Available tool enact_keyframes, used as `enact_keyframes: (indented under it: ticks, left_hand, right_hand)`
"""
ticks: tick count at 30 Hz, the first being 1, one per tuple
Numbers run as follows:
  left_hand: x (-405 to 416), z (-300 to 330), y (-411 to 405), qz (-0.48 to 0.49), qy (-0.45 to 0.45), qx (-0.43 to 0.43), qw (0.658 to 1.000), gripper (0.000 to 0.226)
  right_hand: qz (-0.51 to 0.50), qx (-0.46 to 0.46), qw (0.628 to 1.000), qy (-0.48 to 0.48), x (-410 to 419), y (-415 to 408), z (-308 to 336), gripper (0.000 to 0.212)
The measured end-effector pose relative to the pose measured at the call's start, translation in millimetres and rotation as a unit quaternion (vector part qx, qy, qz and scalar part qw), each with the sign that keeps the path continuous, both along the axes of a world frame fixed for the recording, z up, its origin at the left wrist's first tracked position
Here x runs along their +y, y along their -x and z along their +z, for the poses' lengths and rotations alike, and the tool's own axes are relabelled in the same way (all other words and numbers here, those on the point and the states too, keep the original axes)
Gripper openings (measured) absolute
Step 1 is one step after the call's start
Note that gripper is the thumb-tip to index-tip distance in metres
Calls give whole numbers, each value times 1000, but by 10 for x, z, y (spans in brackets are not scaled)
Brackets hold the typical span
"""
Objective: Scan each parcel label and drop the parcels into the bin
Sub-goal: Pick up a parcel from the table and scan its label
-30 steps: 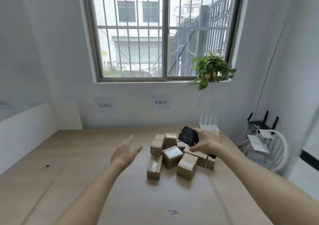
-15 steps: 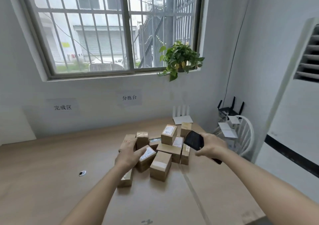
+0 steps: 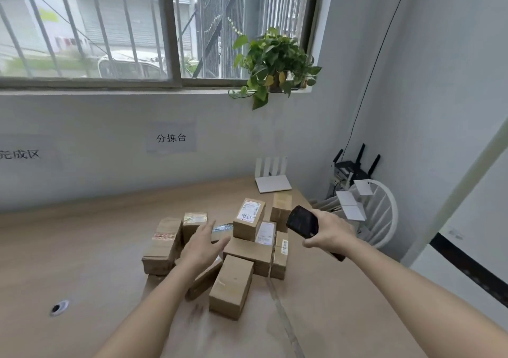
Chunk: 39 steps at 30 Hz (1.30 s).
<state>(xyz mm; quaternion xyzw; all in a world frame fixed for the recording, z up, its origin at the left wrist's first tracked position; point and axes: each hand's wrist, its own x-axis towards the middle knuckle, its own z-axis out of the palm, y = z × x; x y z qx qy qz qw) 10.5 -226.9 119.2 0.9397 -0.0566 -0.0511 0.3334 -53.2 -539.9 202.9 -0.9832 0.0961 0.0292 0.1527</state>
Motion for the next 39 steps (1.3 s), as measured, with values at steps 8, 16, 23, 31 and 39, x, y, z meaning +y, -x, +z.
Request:
enact_keyframes:
  ticks: [8,16,23,31,39]
  left_hand:
    - [-279,-346,-788,0,12,41,999,75]
    - [-431,-841,-1387,3,-7,97,995,76]
    - [-658,-1236,-1945,19,-16,149,989,75]
    - [-910,-1648,-2608,14,15,220,975,82]
    - [-1149,-1927,-2912,74,115,277,951,78]
  right_hand:
    - [5,28,1000,8,-112,-821,-406,62]
    - [20,93,995,-37,-197,-1673,-961,52]
    - [35,137,988,-69,-246,-2410,-1496,53]
    - [34,148,982,-109,-291,-3031,-2061,51]
    - [45,174,966,-186,-342,-3289,-2499,68]
